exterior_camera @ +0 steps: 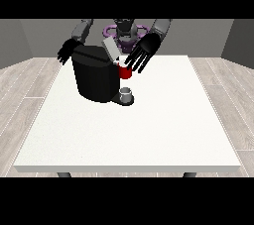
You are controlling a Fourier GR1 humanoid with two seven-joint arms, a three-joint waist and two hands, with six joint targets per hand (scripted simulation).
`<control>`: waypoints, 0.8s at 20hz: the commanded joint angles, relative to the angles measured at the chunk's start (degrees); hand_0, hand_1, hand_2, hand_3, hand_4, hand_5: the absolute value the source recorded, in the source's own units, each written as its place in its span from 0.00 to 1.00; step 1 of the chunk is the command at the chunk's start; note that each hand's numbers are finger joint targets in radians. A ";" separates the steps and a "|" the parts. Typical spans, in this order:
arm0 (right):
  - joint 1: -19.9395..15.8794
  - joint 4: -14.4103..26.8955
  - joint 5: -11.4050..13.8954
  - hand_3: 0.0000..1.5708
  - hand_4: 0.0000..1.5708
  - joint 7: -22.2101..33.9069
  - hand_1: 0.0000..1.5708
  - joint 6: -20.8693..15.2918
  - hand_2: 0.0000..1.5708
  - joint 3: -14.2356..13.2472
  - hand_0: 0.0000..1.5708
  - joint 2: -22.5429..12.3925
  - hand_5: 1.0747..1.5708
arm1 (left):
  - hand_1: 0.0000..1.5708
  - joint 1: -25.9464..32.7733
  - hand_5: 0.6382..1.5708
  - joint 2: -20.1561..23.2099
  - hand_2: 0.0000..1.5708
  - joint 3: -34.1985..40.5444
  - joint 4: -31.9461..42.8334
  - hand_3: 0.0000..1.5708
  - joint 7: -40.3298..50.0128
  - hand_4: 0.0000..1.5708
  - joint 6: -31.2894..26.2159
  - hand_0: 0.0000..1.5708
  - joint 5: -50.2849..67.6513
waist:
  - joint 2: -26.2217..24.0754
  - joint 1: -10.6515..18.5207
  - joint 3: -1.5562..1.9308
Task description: Insert the coffee pod into the coffee machine and close the lid
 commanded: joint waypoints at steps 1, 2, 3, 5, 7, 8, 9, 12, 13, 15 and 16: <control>2.37 -0.56 -0.44 0.00 0.24 -0.56 0.00 1.78 0.00 0.82 0.00 -0.17 1.00 | 0.00 1.03 1.00 0.95 0.00 0.52 0.55 0.00 -1.07 0.00 -0.35 0.00 -0.26 | -0.88 -0.76 -0.08; 0.43 -2.18 0.97 0.00 0.24 3.11 0.00 -1.17 0.00 1.71 0.00 0.88 1.00 | 0.00 0.64 1.00 1.04 0.00 0.27 1.43 0.00 -0.71 0.00 -1.63 0.00 -0.50 | -1.81 -0.68 -0.10; 2.69 0.69 -0.85 0.00 0.27 -0.82 0.00 1.73 0.00 -0.29 0.00 -0.73 1.00 | 0.00 1.45 1.00 0.33 0.00 -0.02 -0.32 0.00 -0.58 0.00 -0.74 0.00 -0.66 | -2.33 0.43 -0.07; 2.82 1.01 -0.08 0.00 0.26 -2.84 0.00 0.87 0.00 0.28 0.00 0.28 1.00 | 0.00 0.70 1.00 0.19 0.00 0.21 -0.52 0.00 0.07 0.00 -0.68 0.00 -0.83 | -1.88 0.39 -0.07; 2.65 -0.53 0.24 0.00 0.25 1.40 0.00 0.68 0.00 1.28 0.00 0.14 1.00 | 0.00 1.62 1.00 0.46 0.00 0.92 0.33 0.00 -0.32 0.00 -2.50 0.00 0.01 | -3.85 0.83 -0.09; 3.32 2.18 -1.75 0.00 0.24 -0.04 0.00 1.80 0.00 -1.77 0.00 -1.43 1.00 | 0.00 1.15 1.00 -1.60 0.00 0.07 -1.25 0.00 3.00 0.00 -2.01 0.00 -0.62 | -5.75 1.40 -0.06; 4.53 1.95 -1.43 0.00 0.27 -1.24 0.00 2.47 0.00 -1.50 0.00 -1.90 1.00 | 0.00 4.18 1.00 -3.09 0.00 -0.60 -1.90 0.00 1.13 0.00 0.27 0.00 -1.09 | -5.74 2.02 -0.08; 5.79 1.48 -2.01 0.00 0.25 -0.95 0.00 0.91 0.00 -1.43 0.00 0.17 1.00 | 0.00 7.29 1.00 -5.56 0.00 0.68 -1.97 0.00 1.35 0.00 0.91 0.00 0.66 | -8.20 3.46 -0.08; 7.00 -0.48 -2.13 0.00 0.28 -1.42 0.00 2.72 0.00 -0.13 0.00 0.01 1.00 | 0.00 7.36 1.00 -3.74 0.00 2.03 -1.21 0.00 0.28 0.00 0.75 0.00 1.36 | -7.74 2.04 -0.09; 8.70 2.90 -0.98 0.00 0.27 -1.85 0.00 0.34 0.00 -1.21 0.00 0.33 1.00 | 0.00 9.27 1.00 -7.89 0.00 1.50 -3.07 0.00 1.09 0.00 -1.42 0.00 3.17 | -12.68 6.46 -0.08; 10.04 1.23 -2.46 0.00 0.27 -2.62 0.00 2.26 0.00 -1.45 0.00 -0.02 1.00 | 0.00 9.49 1.00 -7.20 0.00 7.13 -1.56 0.00 1.23 0.00 -0.94 0.00 8.12 | -13.21 5.55 -0.11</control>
